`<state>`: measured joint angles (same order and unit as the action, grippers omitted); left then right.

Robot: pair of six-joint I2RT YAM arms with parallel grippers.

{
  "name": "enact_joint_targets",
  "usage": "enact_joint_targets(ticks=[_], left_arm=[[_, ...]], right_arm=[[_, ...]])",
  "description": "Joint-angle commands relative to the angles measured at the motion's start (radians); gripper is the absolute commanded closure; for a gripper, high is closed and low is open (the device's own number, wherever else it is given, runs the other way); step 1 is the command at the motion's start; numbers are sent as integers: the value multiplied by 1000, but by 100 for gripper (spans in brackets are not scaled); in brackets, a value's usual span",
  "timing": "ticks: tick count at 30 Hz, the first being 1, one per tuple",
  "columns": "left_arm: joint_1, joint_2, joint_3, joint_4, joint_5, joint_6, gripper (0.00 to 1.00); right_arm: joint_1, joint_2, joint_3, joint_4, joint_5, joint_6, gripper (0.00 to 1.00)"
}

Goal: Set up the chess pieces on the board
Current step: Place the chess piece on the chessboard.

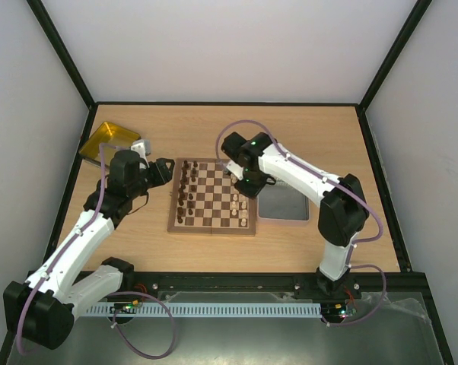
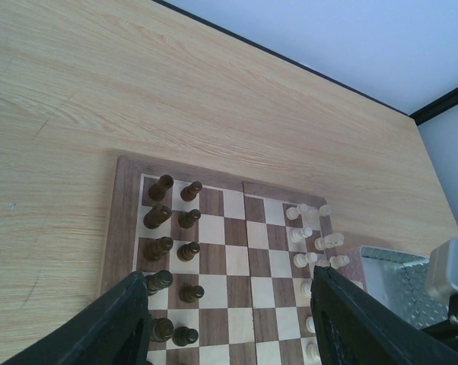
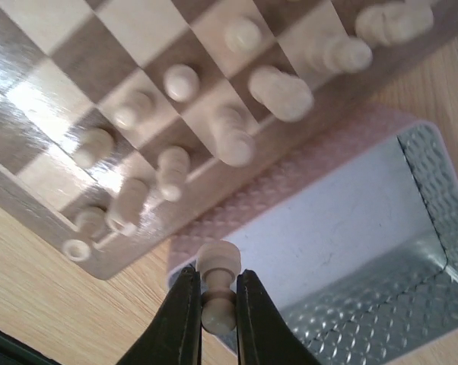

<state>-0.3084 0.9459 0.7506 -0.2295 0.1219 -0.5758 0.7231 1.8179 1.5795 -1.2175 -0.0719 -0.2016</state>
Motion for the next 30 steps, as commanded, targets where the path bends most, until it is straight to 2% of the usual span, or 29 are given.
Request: enact_joint_targets(ticks=[1, 12, 30], left_arm=[[6, 2, -7, 14, -17, 2, 42], [6, 6, -9, 5, -40, 5, 42], [5, 4, -12, 6, -41, 2, 41]], right_arm=[[73, 15, 54, 14, 18, 19, 93], [163, -6, -109, 158, 4, 56, 94], [251, 24, -192, 200, -31, 88, 93]])
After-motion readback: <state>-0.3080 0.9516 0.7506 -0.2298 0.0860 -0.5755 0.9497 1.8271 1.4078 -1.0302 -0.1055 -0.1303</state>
